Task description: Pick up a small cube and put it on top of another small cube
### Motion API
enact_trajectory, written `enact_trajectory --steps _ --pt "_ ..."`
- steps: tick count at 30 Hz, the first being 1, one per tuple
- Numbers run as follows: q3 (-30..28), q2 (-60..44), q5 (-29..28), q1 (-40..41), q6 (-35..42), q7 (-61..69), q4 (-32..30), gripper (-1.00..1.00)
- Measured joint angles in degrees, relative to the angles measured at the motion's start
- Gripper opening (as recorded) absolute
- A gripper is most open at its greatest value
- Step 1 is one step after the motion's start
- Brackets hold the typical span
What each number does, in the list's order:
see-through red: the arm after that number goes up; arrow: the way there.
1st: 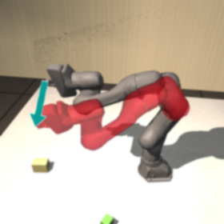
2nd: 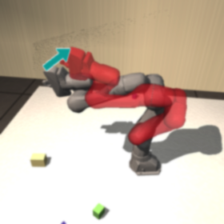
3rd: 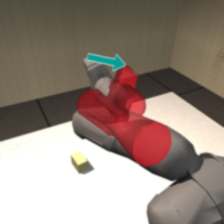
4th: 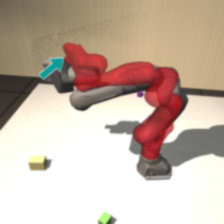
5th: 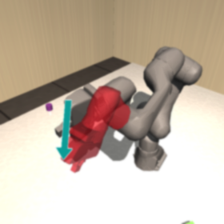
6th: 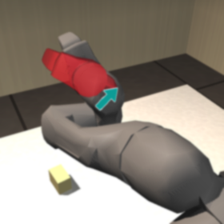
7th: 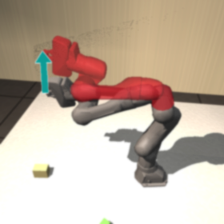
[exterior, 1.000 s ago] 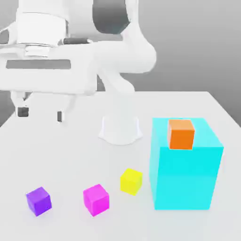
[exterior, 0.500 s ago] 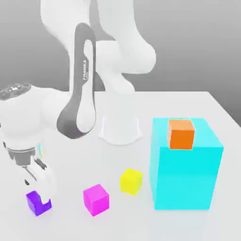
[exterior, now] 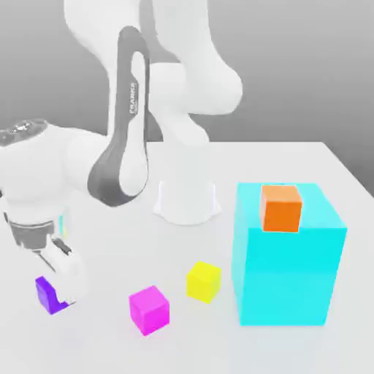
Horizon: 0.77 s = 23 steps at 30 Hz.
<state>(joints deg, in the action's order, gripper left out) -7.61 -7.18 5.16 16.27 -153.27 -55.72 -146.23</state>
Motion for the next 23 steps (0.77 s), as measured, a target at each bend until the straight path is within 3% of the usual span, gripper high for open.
enact_trajectory --steps 15,19,20,23 --pt "16.24 31.06 -0.16 -24.41 36.46 12.11 5.78 -1.00" --pt "17.94 30.02 0.02 -25.73 30.98 12.82 1.34 -1.00" --pt "18.19 29.42 0.09 -25.70 29.28 12.86 0.25 1.00" --pt "18.19 29.42 0.09 -25.70 29.28 12.86 0.25 1.00"
